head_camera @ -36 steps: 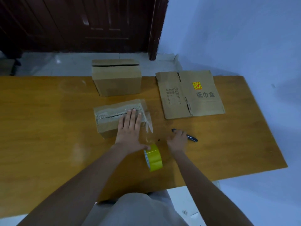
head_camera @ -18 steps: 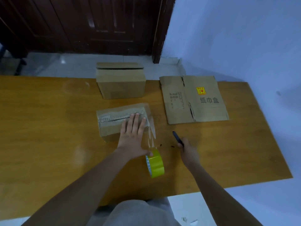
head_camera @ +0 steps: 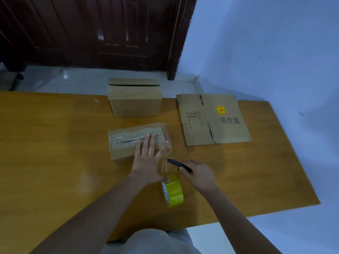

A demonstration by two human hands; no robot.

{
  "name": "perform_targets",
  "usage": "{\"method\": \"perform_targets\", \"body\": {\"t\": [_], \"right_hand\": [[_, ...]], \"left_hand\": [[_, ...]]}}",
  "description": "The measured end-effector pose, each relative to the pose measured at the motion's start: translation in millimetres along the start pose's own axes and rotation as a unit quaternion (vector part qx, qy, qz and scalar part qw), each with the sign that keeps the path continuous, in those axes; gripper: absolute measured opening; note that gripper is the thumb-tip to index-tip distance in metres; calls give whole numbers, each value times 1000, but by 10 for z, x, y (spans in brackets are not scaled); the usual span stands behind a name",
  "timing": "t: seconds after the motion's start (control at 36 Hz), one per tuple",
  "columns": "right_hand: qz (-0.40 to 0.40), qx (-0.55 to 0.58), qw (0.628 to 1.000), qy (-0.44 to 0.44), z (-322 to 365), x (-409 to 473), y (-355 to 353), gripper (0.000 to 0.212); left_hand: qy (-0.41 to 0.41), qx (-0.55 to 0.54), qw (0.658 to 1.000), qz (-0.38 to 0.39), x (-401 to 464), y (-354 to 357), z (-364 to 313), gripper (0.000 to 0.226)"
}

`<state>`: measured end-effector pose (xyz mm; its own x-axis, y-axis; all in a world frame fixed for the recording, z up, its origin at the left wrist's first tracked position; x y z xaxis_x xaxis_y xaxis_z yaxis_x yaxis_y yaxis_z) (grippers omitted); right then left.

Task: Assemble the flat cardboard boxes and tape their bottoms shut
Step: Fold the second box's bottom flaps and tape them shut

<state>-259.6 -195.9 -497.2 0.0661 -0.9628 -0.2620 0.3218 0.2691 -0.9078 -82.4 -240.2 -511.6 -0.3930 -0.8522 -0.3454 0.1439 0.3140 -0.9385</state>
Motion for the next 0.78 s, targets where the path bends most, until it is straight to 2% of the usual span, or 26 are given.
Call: {"method": "perform_targets", "body": {"t": [0.31,0.56,0.78], "right_hand": [[-9,-58,998,32,96,30,8,29],[-18,-21,982,185,-384,-81,104,24],[24,-14,968,250,-624,-99,397,20]], "left_hand": [[0,1,1000,-3,-5,12,-1,129],[3,-2,1000,14,23,7,23,131],[0,0,1000,18,15,-5,23,131]]}}
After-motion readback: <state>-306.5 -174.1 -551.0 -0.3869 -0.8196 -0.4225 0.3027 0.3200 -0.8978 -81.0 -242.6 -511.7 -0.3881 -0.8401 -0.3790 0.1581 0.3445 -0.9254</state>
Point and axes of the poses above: each hand's wrist, its own x-axis towards the middle knuckle, its own y-axis out of the palm, z = x × y, the point moved 3 cm from there along x, towards the middle knuckle, and after that the axes turned 2 degrees about x, right-handed, at the moved point
